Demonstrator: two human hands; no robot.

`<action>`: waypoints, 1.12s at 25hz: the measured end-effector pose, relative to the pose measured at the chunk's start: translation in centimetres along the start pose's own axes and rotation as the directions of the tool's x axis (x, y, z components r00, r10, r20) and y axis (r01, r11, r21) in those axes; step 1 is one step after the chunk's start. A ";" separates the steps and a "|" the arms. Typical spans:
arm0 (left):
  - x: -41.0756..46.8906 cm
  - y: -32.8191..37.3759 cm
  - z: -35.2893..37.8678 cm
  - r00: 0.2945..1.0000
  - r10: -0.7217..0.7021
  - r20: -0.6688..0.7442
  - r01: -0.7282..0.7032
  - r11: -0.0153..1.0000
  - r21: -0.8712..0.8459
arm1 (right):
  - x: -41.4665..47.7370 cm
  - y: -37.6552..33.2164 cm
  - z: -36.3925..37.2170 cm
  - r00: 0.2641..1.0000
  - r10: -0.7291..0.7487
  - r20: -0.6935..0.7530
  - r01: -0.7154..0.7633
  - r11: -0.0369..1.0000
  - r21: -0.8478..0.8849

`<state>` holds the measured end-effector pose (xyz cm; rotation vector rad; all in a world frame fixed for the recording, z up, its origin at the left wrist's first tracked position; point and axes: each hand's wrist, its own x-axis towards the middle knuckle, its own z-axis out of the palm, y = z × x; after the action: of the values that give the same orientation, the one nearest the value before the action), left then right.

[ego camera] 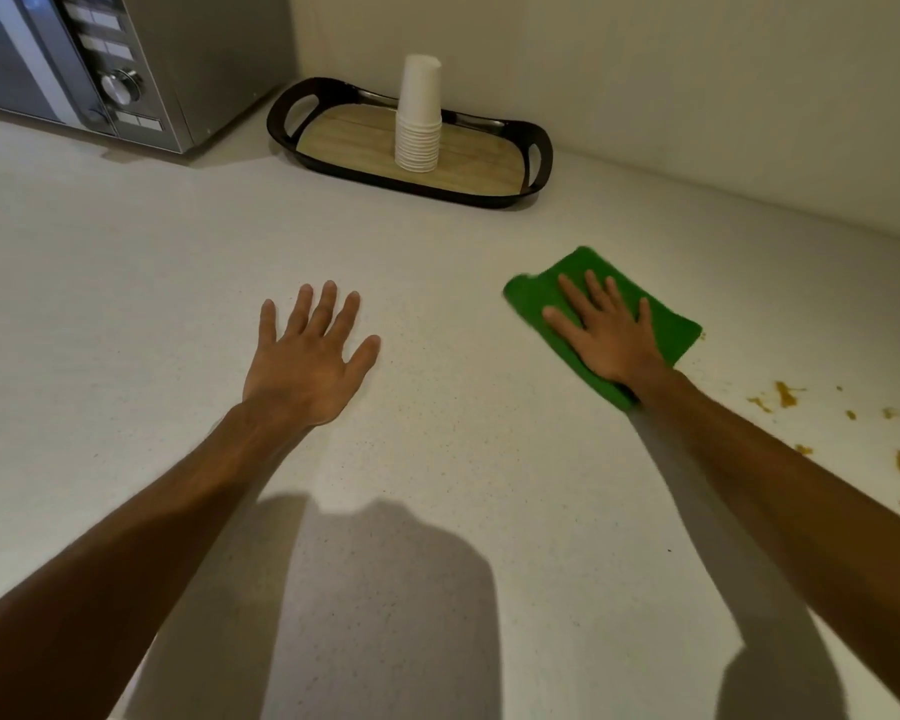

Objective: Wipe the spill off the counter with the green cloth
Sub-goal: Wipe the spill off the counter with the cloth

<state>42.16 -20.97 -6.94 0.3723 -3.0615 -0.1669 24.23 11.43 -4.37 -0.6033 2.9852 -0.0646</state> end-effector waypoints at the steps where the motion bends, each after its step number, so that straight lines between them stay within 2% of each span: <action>1: 0.0 -0.1 0.0 1.000 0.003 -0.001 -0.003 1.000 0.002 | 1.2 -0.7 -0.2 0.993 0.119 0.007 -0.119 0.992 0.045; 3: 0.1 -0.2 -0.1 1.000 0.009 0.001 -0.009 1.000 0.004 | 1.6 -3.4 -0.2 0.978 0.205 0.035 -0.207 0.976 0.070; 4: 0.1 -0.2 -0.1 1.000 0.011 0.009 -0.011 1.000 0.005 | 0.8 -4.9 0.1 0.985 0.167 0.039 -0.169 0.985 0.045; 6: -0.1 0.1 -0.2 1.000 0.011 0.020 -0.011 1.000 0.009 | -3.2 -7.0 1.3 0.998 -0.057 0.016 0.057 0.998 0.008; 7: -0.2 0.2 -0.3 1.000 0.008 0.021 -0.008 1.000 0.015 | -6.0 -7.3 2.1 0.977 -0.215 -0.006 0.215 0.977 0.010; 9: -0.1 0.2 -0.6 0.999 -0.004 0.045 0.003 1.000 0.025 | -11.4 -6.6 3.0 0.872 -0.489 -0.002 0.489 0.872 -0.005; 10: -0.1 0.3 -0.9 0.998 -0.008 0.066 0.006 1.000 0.023 | -12.9 -5.6 2.9 0.840 -0.542 0.017 0.542 0.840 -0.009; 11: -0.1 0.5 -1.2 0.997 -0.009 0.081 0.008 1.000 0.016 | -13.6 -4.8 2.6 0.856 -0.515 0.037 0.516 0.857 -0.008; 12: 0.0 0.8 -1.5 0.997 -0.010 0.080 0.010 1.000 0.002 | -13.7 -4.7 2.3 0.908 -0.417 0.046 0.417 0.909 -0.003; 14: -0.2 2.4 -1.7 0.999 0.013 0.047 -0.010 0.999 -0.051 | -12.8 -6.1 1.8 0.993 -0.112 0.038 0.110 0.992 0.058; 15: -0.3 3.5 -1.6 0.999 0.044 0.030 -0.042 0.995 -0.086 | -12.6 -7.4 1.8 0.999 -0.011 0.036 0.008 0.997 0.077; 16: -0.3 4.8 -1.4 0.996 0.082 0.018 -0.079 0.990 -0.119 | -12.8 -8.6 2.1 0.999 0.017 0.035 -0.019 0.997 0.073; 17: -0.1 6.1 -1.2 0.992 0.122 0.011 -0.119 0.982 -0.147 | -13.7 -9.4 2.7 0.999 -0.038 0.025 0.036 0.997 0.071; 19: 0.6 8.3 -0.9 0.981 0.192 -0.002 -0.189 0.962 -0.197 | -16.4 -8.3 3.6 0.950 -0.313 -0.010 0.313 0.948 0.054; 21: 1.5 9.9 -0.4 0.974 0.225 0.004 -0.219 0.950 -0.223 | -17.6 -4.5 3.7 0.808 -0.588 -0.028 0.588 0.809 -0.021; 22: 1.7 10.6 -0.2 0.973 0.229 0.017 -0.221 0.951 -0.215 | -17.1 -2.4 3.4 0.749 -0.663 -0.012 0.661 0.748 -0.060; 23: 1.9 11.1 0.2 0.974 0.225 0.030 -0.216 0.957 -0.192 | -15.8 -0.4 3.0 0.734 -0.679 0.008 0.676 0.731 -0.096; 24: 1.9 11.4 0.4 0.975 0.218 0.035 -0.210 0.965 -0.158 | -14.0 1.5 2.5 0.761 -0.648 0.021 0.645 0.754 -0.122; 26: 2.0 11.6 0.8 0.977 0.210 0.028 -0.207 0.974 -0.089 | -9.1 4.6 1.5 0.869 -0.493 0.036 0.493 0.860 -0.133; 28: 1.9 11.6 1.0 0.978 0.208 0.017 -0.207 0.977 -0.054 | -4.1 7.2 0.6 0.963 -0.269 0.031 0.270 0.958 -0.093</action>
<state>37.52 -10.16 -6.56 0.0464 -3.0839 -0.2422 25.27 19.61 -5.05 -1.0136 2.8803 0.0658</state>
